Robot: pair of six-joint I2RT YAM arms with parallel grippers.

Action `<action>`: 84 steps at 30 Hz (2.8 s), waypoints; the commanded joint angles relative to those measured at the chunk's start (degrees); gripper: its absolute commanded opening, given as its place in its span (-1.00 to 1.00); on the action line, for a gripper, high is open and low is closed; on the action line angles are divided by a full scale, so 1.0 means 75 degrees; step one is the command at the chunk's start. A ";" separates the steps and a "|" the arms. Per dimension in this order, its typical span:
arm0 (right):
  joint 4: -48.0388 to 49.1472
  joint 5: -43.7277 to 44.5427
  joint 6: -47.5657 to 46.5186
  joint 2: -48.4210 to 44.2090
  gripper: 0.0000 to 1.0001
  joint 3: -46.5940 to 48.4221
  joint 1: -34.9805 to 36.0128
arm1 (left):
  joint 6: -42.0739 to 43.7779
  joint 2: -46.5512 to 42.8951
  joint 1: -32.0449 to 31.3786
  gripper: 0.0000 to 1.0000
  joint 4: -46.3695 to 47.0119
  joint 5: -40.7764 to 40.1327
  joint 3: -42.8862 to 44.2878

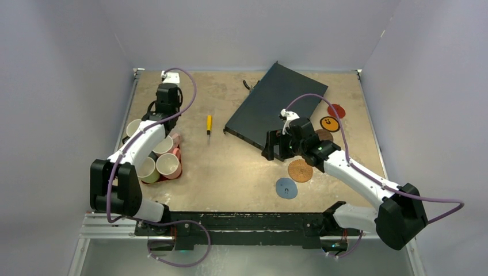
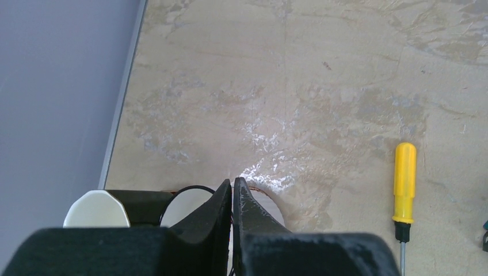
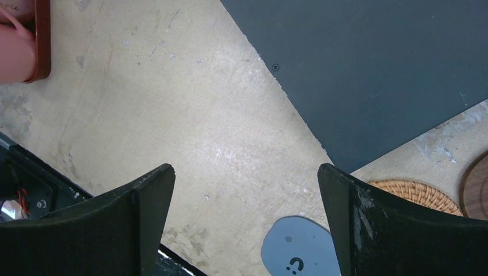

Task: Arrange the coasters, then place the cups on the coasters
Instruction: Pick up the cup from the tray.

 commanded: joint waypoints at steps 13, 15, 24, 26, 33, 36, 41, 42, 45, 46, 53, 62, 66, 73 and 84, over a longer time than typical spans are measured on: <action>-0.0051 -0.0081 0.0071 -0.0219 0.96 0.0000 -0.0043 | -0.0587 -0.0637 0.0147 -0.01 -0.0645 0.0376 -0.0058; -0.0034 -0.0110 0.0050 -0.0214 0.95 -0.0002 -0.0040 | -0.0571 -0.0664 0.0240 0.11 -0.0654 0.0410 -0.0164; 0.0066 -0.0257 0.0007 -0.0162 0.95 -0.0066 -0.0043 | -0.0830 0.0016 0.0636 0.18 -0.0861 0.0619 -0.0104; 0.0068 -0.0252 0.0008 -0.0170 0.95 -0.0089 -0.0042 | -0.0880 0.0161 0.0752 0.14 -0.0954 0.0808 -0.0048; 0.0078 -0.0188 0.0046 -0.0184 0.96 -0.0159 -0.0042 | -0.0931 0.0327 0.0775 -0.03 -0.1180 0.1689 -0.0106; 0.0099 -0.0199 0.0062 -0.0188 0.95 -0.0166 -0.0041 | -0.0869 0.0476 0.0778 -0.15 -0.1292 0.1873 -0.0067; 0.0113 -0.0211 0.0061 -0.0138 0.95 -0.0165 -0.0042 | -0.0757 0.0783 0.0782 -0.35 -0.1517 0.1908 0.0015; 0.0130 -0.0211 0.0067 -0.0139 0.95 -0.0172 -0.0043 | -0.0731 0.0836 0.0783 -0.38 -0.1535 0.1877 0.0012; 0.0159 -0.0222 0.0076 -0.0119 0.96 -0.0176 -0.0043 | -0.0673 0.0903 0.0773 -0.52 -0.1562 0.1862 0.0027; 0.0169 -0.0223 0.0087 -0.0116 0.96 -0.0175 -0.0041 | -0.0649 0.0917 0.0779 -0.60 -0.1568 0.1876 0.0034; 0.0152 -0.0223 0.0075 -0.0094 0.95 -0.0168 -0.0043 | -0.0369 0.0809 0.0766 -1.00 -0.1342 0.2141 0.0112; 0.0065 -0.0164 0.0073 -0.0158 0.95 -0.0083 -0.0043 | -0.0287 0.0354 0.0771 -1.00 -0.0665 0.2165 0.0483; 0.0058 -0.0187 0.0094 -0.0165 0.95 -0.0099 -0.0041 | -0.0379 0.0308 0.0733 -1.00 -0.0750 0.1797 0.0765; -0.0022 -0.0152 0.0090 -0.0160 0.96 -0.0064 -0.0042 | -0.0516 0.0137 0.0629 -1.00 -0.0759 0.1450 0.1249; -0.0015 -0.0154 0.0146 -0.0147 0.96 -0.0020 -0.0040 | -0.0631 0.0183 0.0296 -1.00 -0.1583 0.1598 0.2136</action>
